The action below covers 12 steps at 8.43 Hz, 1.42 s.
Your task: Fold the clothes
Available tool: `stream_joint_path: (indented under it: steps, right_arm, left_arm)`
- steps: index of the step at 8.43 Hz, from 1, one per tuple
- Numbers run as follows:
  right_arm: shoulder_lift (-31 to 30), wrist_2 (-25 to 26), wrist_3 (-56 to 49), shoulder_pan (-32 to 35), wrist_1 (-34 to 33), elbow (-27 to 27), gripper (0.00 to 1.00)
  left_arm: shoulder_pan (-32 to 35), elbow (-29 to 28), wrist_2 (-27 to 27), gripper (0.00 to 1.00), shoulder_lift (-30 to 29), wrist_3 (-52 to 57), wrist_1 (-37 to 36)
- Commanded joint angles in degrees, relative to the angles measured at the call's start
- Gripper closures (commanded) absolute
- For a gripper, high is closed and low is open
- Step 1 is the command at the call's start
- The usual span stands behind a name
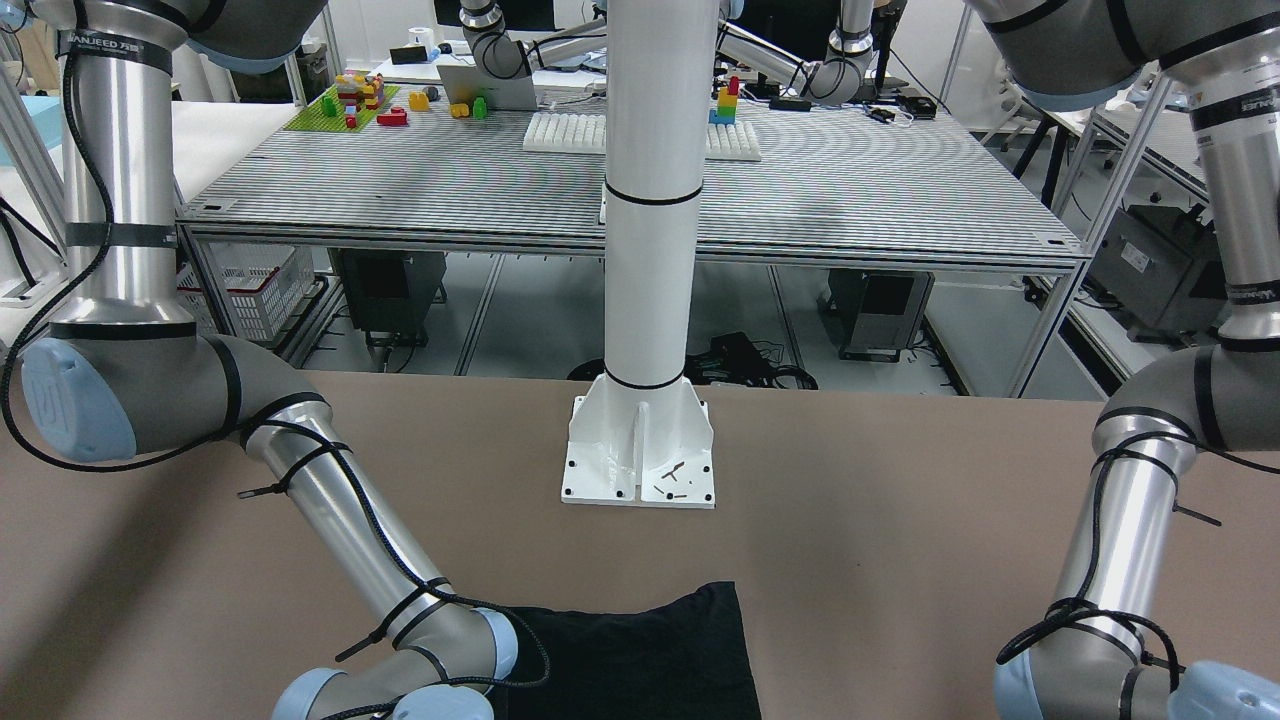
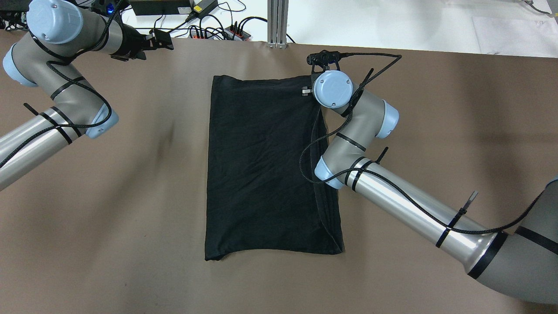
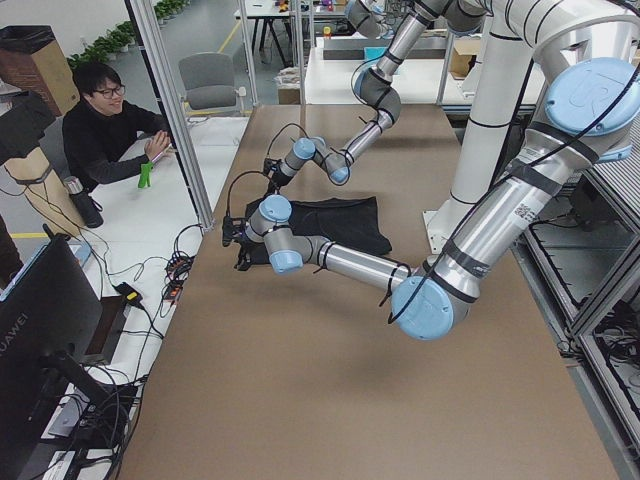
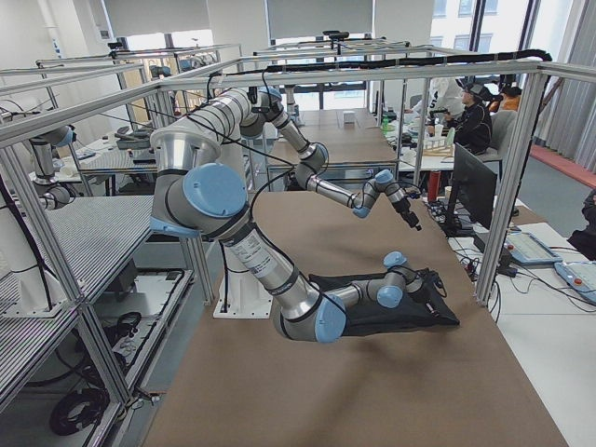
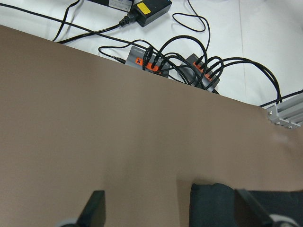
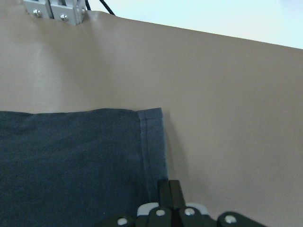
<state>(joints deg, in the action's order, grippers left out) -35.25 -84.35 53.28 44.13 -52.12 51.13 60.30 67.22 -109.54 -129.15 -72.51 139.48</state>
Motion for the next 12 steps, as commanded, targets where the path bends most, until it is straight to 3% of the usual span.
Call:
stream_joint_path:
  steps: [1,2,3,4,12]
  right_arm:
    - [-1.31,-1.78,-2.04,1.22,0.09,0.81,0.99]
    - [-1.31,-1.78,-1.95,1.22,0.09,0.81,0.88]
    - [-1.31,-1.7,-1.95,1.22,0.0,0.81,0.41]
    - [-1.31,-1.69,-1.87,1.22,0.09,0.81,0.06]
    - [-1.39,-7.67,7.45,-0.36,0.71,8.72,0.06]
  left_arm:
    - [-0.01,-1.65,0.03,0.05,-1.19,0.0,-0.08]
    - [0.08,-2.0,0.03,0.05,-1.28,0.09,-0.08]
    - [0.08,-2.18,0.03,0.05,-1.28,0.09,-0.08]
    - [0.08,-2.18,0.03,0.05,-1.45,0.0,-0.08]
    - [0.35,-2.71,-0.24,0.05,-1.28,-0.09,0.44]
